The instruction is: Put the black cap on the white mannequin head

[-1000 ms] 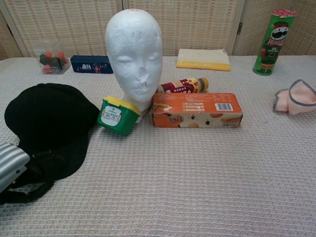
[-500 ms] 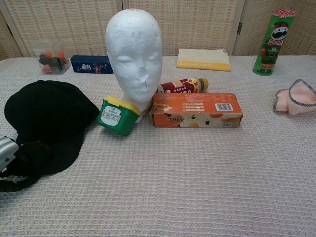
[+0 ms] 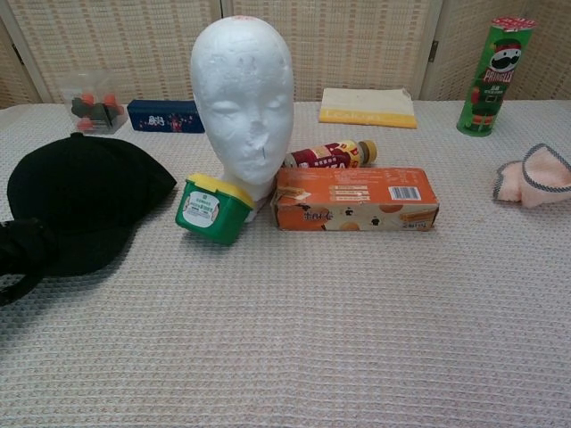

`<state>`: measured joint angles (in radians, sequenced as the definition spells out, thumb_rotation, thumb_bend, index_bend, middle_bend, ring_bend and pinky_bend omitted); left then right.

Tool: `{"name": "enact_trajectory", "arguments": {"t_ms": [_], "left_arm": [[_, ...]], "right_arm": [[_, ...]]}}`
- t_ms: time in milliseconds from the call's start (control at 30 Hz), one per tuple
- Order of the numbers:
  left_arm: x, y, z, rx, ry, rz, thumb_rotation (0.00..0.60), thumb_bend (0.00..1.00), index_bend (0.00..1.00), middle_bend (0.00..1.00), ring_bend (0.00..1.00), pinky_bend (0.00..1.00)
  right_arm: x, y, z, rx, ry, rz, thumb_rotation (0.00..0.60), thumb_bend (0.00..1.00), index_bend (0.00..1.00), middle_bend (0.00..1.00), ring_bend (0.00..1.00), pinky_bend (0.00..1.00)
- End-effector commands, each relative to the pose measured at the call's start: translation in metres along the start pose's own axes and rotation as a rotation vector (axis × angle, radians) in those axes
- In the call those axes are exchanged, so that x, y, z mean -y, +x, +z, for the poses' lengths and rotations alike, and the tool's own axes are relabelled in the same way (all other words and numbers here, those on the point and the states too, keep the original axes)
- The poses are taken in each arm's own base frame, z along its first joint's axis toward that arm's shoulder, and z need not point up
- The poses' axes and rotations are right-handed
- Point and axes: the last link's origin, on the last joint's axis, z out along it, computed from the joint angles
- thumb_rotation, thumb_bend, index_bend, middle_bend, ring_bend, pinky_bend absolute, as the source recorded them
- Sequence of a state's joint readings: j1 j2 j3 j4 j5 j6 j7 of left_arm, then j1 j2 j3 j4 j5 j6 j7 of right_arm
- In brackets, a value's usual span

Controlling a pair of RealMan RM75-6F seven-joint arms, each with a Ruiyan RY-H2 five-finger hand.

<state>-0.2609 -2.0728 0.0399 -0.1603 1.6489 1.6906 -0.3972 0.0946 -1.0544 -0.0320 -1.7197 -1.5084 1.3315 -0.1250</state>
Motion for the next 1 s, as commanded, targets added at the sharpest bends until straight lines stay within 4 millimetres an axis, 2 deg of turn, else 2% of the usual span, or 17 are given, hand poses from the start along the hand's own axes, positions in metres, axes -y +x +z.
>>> {"name": "enact_trajectory", "arguments": {"t_ms": [33, 300, 633, 833, 1000], "left_arm": [[0.005, 0.007, 0.006, -0.036, 0.005, 0.007, 0.600, 0.48, 0.63, 1.00, 0.99, 1.00], [0.026, 0.040, 0.035, -0.200, 0.004, 0.050, 0.600, 0.53, 0.65, 1.00, 0.99, 1.00], [0.055, 0.101, 0.092, -0.425, -0.053, 0.194, 0.600, 0.57, 0.65, 1.00, 0.99, 1.00], [0.056, 0.132, 0.129, -0.520, -0.122, 0.275, 0.600, 0.58, 0.65, 1.00, 0.99, 1.00], [0.046, 0.159, 0.165, -0.617, -0.185, 0.316, 0.600, 0.58, 0.65, 1.00, 0.99, 1.00]], "right_arm": [[0.000, 0.001, -0.001, 0.000, 0.002, 0.003, 0.600, 0.03, 0.00, 0.00, 0.00, 0.00], [0.000, 0.002, -0.002, 0.000, 0.011, 0.015, 0.600, 0.03, 0.00, 0.00, 0.00, 0.00], [0.001, 0.002, -0.003, 0.003, 0.018, 0.018, 0.600, 0.03, 0.00, 0.00, 0.00, 0.00], [0.000, 0.004, -0.004, -0.007, 0.013, 0.023, 0.600, 0.03, 0.00, 0.00, 0.00, 0.00], [-0.002, 0.007, -0.005, -0.019, 0.005, 0.030, 0.600, 0.03, 0.00, 0.00, 0.00, 0.00]]}}
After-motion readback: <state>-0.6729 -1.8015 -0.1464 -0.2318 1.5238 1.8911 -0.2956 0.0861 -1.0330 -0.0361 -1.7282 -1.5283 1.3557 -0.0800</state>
